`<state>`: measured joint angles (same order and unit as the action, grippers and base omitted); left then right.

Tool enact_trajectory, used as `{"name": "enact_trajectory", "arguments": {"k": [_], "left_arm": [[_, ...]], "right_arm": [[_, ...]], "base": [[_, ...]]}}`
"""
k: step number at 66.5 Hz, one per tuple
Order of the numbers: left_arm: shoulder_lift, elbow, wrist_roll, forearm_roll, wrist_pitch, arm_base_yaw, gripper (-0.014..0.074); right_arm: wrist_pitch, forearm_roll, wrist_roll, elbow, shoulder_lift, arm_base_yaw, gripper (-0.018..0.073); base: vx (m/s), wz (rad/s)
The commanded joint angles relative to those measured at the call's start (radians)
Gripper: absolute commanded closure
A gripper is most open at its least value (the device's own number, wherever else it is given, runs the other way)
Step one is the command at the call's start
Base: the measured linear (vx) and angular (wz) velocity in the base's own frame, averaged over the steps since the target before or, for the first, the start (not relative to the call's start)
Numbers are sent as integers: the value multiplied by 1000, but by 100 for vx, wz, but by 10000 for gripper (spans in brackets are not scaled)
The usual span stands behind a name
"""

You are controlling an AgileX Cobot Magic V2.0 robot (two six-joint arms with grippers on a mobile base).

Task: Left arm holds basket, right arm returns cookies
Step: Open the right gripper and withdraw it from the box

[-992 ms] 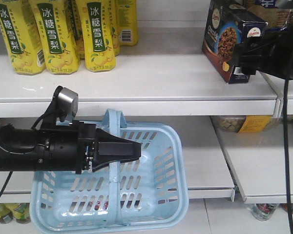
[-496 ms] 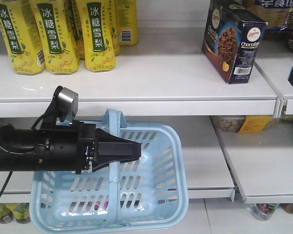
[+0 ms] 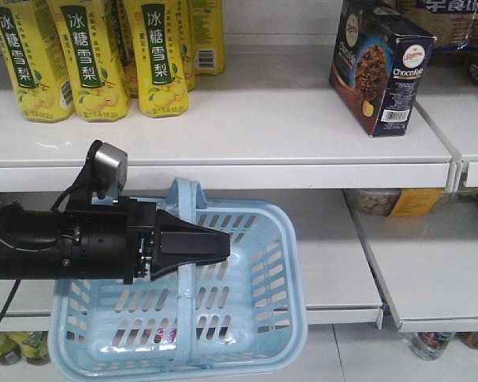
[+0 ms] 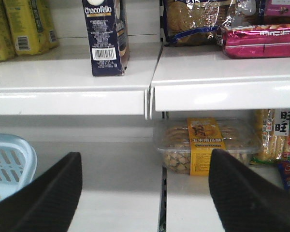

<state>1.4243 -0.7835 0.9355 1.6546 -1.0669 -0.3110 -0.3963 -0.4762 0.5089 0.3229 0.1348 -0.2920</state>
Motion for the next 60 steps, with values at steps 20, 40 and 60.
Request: {"name": "enact_trajectory", "arguments": {"k": [20, 40, 60], "left_arm": [[-34, -35, 12, 116, -56, -4, 603], [-34, -35, 12, 116, -56, -4, 603], [-34, -35, 12, 116, -56, -4, 603]], "right_arm": [[79, -62, -8, -61, -29, 3, 43], [88, -69, -8, -61, -29, 3, 213], [88, -68, -7, -61, -29, 3, 571]], "base": [[0, 0], [0, 0], [0, 0]]}}
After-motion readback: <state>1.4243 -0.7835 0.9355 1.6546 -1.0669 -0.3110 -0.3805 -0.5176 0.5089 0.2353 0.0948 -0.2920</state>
